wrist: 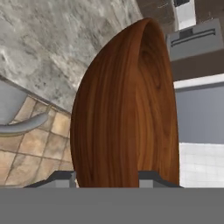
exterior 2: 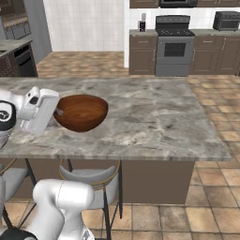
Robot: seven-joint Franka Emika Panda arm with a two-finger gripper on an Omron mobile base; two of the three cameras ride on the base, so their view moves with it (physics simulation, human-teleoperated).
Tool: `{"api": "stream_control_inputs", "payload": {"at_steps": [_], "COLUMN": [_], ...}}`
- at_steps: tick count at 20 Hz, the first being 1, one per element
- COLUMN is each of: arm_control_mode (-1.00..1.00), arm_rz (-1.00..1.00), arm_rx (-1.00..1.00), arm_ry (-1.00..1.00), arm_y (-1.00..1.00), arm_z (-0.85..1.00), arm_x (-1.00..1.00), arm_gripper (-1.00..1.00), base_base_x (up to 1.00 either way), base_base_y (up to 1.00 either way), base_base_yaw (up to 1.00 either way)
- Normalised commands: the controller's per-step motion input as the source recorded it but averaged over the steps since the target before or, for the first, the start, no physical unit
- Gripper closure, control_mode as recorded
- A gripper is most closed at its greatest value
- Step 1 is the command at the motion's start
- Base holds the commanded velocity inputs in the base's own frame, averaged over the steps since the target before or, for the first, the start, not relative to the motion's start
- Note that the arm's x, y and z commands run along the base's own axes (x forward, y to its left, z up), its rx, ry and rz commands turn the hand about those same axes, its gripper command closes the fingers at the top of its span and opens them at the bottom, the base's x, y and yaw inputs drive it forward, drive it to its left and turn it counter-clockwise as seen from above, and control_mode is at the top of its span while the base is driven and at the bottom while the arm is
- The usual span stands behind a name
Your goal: Pick up the bowls from the cabinet and place each bowl in front of a stool on the dining counter.
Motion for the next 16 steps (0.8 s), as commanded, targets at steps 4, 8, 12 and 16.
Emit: {"api": "stream_control_inputs", "payload": {"at_steps": [4,8,12,16], "arm_control_mode": [-1.0,-1.0,-1.0,-1.0], "arm_rz": [-0.31,-0.18,-0.02,0.0], "arm_rx": [0.0,0.0,0.0,0.03], "arm_ry": [0.0,0.0,0.0,0.0], "arm_y": [0.36,0.21,0.01,0.0], "arm_z": [-0.36,-0.5,-0.56,-0.46], "arm_x": [0.97,0.64,0.4,0.36], "arm_gripper": [1.0,1.0,1.0,1.0], "base_base_x": [0.0,0.0,0.0,0.0], "base_base_y": [0.0,0.0,0.0,0.0], "base_base_yaw": [0.0,0.0,0.0,0.0]}}
